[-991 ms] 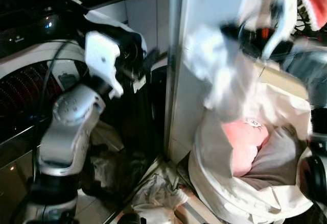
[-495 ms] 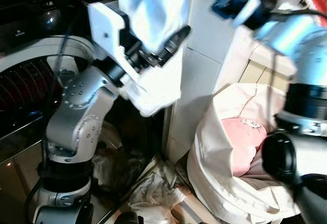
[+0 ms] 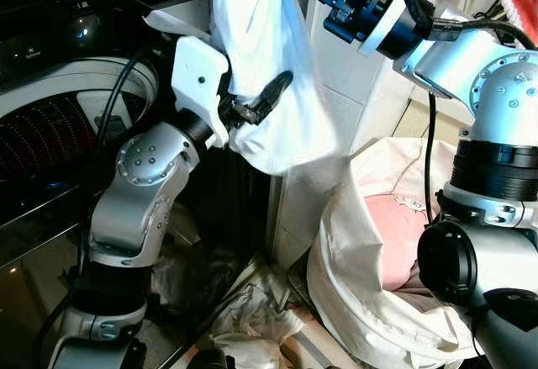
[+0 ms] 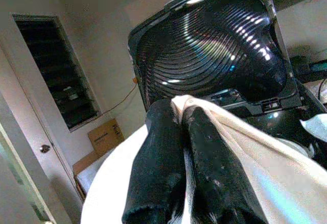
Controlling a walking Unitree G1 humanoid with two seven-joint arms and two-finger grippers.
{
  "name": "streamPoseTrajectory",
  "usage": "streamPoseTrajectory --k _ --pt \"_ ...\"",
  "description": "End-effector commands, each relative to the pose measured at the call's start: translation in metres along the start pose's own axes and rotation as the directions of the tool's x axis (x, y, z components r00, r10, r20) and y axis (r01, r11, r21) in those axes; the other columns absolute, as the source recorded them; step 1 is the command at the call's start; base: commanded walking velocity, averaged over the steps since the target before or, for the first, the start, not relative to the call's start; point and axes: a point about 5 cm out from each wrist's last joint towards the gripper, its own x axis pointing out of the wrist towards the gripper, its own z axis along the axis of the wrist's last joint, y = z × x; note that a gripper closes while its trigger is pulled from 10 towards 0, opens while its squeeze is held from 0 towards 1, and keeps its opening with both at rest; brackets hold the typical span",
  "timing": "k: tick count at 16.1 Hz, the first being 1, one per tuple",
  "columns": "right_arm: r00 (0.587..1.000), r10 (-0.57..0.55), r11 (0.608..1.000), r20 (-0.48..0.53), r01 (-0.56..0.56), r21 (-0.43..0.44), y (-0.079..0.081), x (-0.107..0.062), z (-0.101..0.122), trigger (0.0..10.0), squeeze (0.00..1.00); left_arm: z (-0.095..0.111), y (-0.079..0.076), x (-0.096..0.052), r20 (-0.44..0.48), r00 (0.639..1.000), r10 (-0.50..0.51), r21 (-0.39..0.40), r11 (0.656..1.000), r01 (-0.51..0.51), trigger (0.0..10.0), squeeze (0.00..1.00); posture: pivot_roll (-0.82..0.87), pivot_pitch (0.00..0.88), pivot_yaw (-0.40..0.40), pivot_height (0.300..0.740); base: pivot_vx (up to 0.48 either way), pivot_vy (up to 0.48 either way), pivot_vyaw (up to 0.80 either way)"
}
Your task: Clothes washing
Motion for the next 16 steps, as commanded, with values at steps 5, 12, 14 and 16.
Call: streamPoseTrajectory --k 5,12,14,16 --pt "1.0 0.002 1.0 0.03 -0.001 -0.002 0.0065 -0.0031 -0.0003 0.0 0.0 -0.0022 0.0002 0.0015 -0.001 1.0 -0.012 -0.034 0.999 0.012 0.0 0.0 0.1 0.0 -0.029 0.74 0.0 0.0 0.0" --pt "0.999 -0.017 1.0 0.051 0.016 0.021 0.0052 -0.004 -0.0017 0.0 0.0 -0.0028 0.0033 -0.001 -0.003 1.0 -0.013 -0.039 0.999 0.012 0.0 0.0 0.11 0.0 -0.028 0.74 0.0 0.0 0.0" --pt "0.998 -0.018 1.0 0.053 0.017 0.023 0.0054 -0.0045 -0.0011 0.0 0.0 -0.0034 0.0038 -0.0007 -0.005 1.0 -0.012 -0.039 0.999 0.012 0.0 0.0 0.1 0.0 -0.026 0.74 0.0 0.0 0.0" --pt "0.998 -0.014 1.0 0.057 0.012 0.028 0.0062 -0.0045 -0.0002 0.0 0.0 -0.0036 0.004 -0.0005 -0.005 1.0 -0.012 -0.043 0.999 0.012 0.0 0.0 0.1 0.0 -0.025 0.74 0.0 0.0 0.0"
